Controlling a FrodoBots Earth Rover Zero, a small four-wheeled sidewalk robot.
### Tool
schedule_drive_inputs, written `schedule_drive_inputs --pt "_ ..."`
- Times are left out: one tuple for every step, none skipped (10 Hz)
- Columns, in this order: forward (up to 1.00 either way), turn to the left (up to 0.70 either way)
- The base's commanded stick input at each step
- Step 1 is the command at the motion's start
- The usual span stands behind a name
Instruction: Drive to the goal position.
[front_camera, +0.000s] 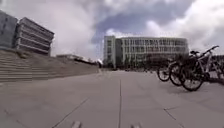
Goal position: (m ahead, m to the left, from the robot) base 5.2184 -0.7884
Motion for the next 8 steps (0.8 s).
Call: schedule_drive_inputs --pt "0.7 0.0" --pt "0.7 0.0" --pt "0.7 0.0" --pt "0.7 0.0" --pt "0.7 0.0" --pt "0.7 0.0" --pt "0.7 0.0" --pt "0.7 0.0"
